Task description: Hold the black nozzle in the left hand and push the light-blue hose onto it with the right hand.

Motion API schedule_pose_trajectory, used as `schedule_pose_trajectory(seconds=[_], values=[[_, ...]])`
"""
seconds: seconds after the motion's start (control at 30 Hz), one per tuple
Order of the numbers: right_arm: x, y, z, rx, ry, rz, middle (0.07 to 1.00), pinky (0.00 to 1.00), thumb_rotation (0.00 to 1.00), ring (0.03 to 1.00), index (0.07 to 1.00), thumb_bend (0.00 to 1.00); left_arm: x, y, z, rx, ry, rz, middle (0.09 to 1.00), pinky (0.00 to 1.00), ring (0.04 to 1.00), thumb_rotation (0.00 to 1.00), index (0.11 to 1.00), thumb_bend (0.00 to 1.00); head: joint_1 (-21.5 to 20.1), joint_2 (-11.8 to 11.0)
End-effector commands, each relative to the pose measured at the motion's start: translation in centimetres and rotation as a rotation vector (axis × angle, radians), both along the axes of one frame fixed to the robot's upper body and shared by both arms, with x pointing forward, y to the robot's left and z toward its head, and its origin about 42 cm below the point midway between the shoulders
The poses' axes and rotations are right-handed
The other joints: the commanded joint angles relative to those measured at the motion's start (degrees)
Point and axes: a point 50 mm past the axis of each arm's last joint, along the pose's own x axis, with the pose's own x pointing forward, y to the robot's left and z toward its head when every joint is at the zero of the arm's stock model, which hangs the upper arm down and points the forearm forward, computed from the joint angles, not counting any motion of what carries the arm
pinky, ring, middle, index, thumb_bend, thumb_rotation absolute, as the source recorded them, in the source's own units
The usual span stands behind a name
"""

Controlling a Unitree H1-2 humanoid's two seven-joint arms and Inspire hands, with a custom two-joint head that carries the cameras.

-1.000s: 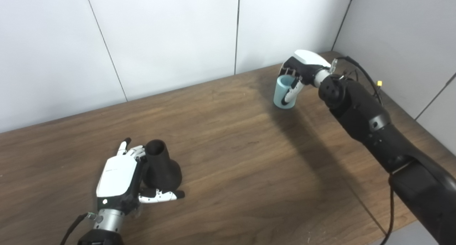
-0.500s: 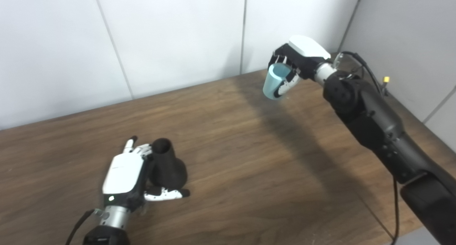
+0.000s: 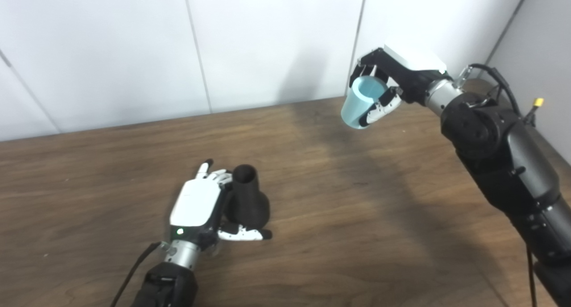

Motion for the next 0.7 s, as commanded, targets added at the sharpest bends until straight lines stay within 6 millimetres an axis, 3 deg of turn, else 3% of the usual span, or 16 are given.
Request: schedule_pose_trajectory(seconds=[0.0,0.4,0.57,0.6,0.67], values=[[-0.3,0.7,3.2,-0.014,-0.108,0.050,0.504,0.47,0.00,0.432,0.484,0.52,-1.9,-0.6,-2.4,0.019,0.061,-0.008,0.730,1.00,0.835,0.05,0.484,0.52,1.2,0.2],[-1.6,6.4,6.0,-0.062,-0.174,0.234,0.497,0.36,0.00,0.388,0.518,0.52,-2.2,-1.5,-2.5,0.014,0.068,0.007,0.733,1.00,0.841,0.05,0.484,0.52,3.7,0.6],[-2.0,8.5,6.8,-0.045,-0.144,0.302,0.497,0.39,0.00,0.388,0.523,0.52,-2.3,-1.8,-2.7,0.008,0.070,0.013,0.732,1.00,0.838,0.05,0.484,0.52,4.3,0.9],[-2.1,8.8,6.9,-0.044,-0.142,0.315,0.489,0.49,0.00,0.403,0.513,0.52,-2.3,-1.9,-2.7,0.008,0.070,0.013,0.732,1.00,0.838,0.05,0.484,0.52,4.4,0.9],[-2.3,9.4,7.2,-0.046,-0.137,0.339,0.484,0.52,0.00,0.409,0.509,0.52,-2.3,-2.1,-2.7,0.003,0.071,0.015,0.732,1.00,0.838,0.05,0.484,0.52,4.6,0.9]])
